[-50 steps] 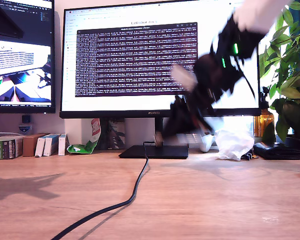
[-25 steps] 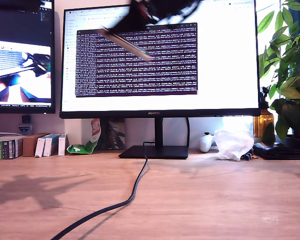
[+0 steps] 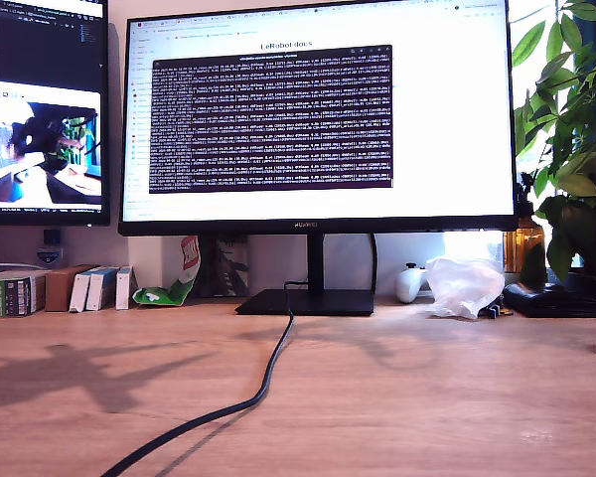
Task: Pick the metallic laser pointer with your right arm, pass it to your left arm, then place it down to the left side of the table
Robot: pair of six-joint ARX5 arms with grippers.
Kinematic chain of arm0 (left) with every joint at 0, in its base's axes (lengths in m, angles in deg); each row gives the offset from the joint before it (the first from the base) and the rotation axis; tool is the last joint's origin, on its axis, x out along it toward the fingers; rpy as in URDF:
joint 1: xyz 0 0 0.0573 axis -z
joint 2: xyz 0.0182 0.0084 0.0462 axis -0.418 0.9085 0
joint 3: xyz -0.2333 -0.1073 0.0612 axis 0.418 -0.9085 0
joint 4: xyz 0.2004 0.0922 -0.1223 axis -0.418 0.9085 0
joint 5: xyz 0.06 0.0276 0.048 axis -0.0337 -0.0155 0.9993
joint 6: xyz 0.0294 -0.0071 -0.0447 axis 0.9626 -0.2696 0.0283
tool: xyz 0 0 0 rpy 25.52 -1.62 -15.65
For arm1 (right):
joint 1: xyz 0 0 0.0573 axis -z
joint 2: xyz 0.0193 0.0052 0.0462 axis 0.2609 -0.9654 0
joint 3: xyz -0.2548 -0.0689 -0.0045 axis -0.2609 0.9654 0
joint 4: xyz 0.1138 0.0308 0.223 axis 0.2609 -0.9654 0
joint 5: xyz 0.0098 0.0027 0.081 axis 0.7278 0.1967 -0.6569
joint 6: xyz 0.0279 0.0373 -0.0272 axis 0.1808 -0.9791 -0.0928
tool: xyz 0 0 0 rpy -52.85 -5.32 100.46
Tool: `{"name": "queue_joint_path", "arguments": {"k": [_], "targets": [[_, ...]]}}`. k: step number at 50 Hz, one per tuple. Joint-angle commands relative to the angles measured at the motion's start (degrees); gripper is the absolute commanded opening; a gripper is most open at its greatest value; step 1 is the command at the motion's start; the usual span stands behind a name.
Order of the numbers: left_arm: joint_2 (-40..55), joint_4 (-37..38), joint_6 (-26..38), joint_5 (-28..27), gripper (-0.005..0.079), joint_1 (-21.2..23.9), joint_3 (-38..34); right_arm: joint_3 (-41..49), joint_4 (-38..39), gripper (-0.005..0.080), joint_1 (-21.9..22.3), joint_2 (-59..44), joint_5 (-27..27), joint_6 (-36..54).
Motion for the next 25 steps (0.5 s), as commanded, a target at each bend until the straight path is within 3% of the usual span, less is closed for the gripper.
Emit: {"name": "queue_joint_path", "arguments": {"k": [1, 25], "targets": [[0.2, -3.3, -1.5, 0.1, 0.0387, 0.6, 0.5, -0.1, 0.0, -0.0013, -1.1, -0.3, -0.9, -0.5], [1.5, -11.2, -4.9, 1.2, 0.0382, 4.2, 0.6, -0.1, 0.9, -0.0013, -5.6, -0.3, -1.4, -0.5]]}}
